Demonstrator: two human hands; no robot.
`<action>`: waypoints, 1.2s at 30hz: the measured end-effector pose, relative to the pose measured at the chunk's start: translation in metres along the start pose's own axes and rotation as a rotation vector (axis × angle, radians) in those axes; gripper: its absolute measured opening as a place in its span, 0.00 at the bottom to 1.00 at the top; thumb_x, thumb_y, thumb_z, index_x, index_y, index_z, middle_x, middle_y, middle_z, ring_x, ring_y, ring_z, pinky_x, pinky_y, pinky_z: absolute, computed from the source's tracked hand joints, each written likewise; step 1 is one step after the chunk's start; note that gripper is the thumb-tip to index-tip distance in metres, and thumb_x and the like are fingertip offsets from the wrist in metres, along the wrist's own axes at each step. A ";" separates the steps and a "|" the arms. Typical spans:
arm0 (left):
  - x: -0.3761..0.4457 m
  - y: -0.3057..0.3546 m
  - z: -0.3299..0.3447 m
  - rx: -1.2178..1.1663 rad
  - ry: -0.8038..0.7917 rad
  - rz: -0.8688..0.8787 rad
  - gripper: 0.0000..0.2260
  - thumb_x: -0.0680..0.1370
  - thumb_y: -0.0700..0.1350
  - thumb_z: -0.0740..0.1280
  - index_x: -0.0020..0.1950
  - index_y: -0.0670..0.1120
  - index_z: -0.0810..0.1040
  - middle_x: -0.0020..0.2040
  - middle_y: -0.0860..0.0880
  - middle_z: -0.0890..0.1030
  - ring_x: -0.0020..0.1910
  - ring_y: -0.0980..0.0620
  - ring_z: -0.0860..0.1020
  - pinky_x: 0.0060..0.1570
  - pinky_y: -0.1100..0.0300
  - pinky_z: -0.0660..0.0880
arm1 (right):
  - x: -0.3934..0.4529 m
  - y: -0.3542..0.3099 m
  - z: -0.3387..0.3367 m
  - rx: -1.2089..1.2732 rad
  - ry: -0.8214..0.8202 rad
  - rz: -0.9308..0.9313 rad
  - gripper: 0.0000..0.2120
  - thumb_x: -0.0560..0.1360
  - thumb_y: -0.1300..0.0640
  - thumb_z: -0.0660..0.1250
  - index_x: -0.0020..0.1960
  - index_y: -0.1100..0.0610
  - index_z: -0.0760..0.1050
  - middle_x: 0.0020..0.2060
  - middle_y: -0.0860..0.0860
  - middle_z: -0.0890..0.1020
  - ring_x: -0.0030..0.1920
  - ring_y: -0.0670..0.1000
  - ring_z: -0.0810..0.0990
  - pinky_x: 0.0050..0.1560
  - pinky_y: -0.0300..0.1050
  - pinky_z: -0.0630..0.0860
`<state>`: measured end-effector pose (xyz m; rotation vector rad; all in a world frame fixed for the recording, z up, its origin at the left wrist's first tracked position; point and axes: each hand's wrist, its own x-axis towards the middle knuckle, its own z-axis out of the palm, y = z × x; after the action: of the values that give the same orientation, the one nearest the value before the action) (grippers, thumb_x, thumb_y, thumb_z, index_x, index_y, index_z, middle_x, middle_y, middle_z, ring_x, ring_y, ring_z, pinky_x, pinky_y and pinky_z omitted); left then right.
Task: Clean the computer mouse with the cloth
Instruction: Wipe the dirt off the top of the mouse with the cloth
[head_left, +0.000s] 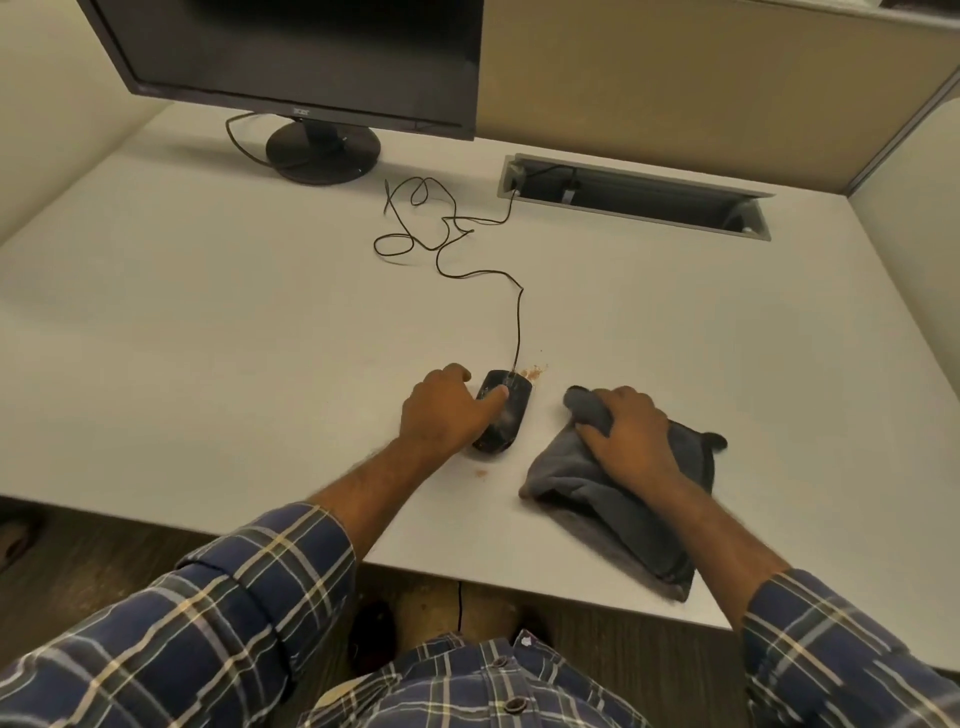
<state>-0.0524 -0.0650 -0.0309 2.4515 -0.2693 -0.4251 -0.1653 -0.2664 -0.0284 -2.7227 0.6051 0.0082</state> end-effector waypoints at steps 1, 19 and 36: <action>0.003 -0.001 -0.003 0.005 0.000 0.010 0.26 0.75 0.62 0.64 0.66 0.46 0.74 0.59 0.47 0.81 0.58 0.47 0.78 0.59 0.50 0.75 | -0.001 -0.002 -0.001 0.047 0.004 -0.069 0.18 0.75 0.52 0.66 0.64 0.53 0.75 0.55 0.55 0.79 0.56 0.58 0.75 0.59 0.54 0.69; 0.056 -0.002 -0.062 0.377 -0.686 0.572 0.32 0.75 0.47 0.72 0.76 0.57 0.63 0.72 0.49 0.63 0.64 0.53 0.67 0.62 0.62 0.64 | -0.007 -0.047 0.030 0.100 0.050 -0.391 0.23 0.78 0.40 0.59 0.70 0.45 0.70 0.61 0.49 0.73 0.65 0.51 0.67 0.71 0.57 0.56; 0.054 0.002 -0.041 0.434 -0.450 0.777 0.41 0.64 0.56 0.79 0.74 0.53 0.67 0.75 0.55 0.66 0.72 0.51 0.64 0.69 0.53 0.62 | 0.020 -0.031 0.021 0.274 0.061 -0.388 0.15 0.77 0.56 0.67 0.63 0.51 0.77 0.55 0.49 0.80 0.58 0.51 0.75 0.64 0.44 0.59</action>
<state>0.0123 -0.0595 -0.0120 2.3648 -1.5707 -0.5955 -0.1329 -0.2416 -0.0395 -2.5315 0.0754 -0.2370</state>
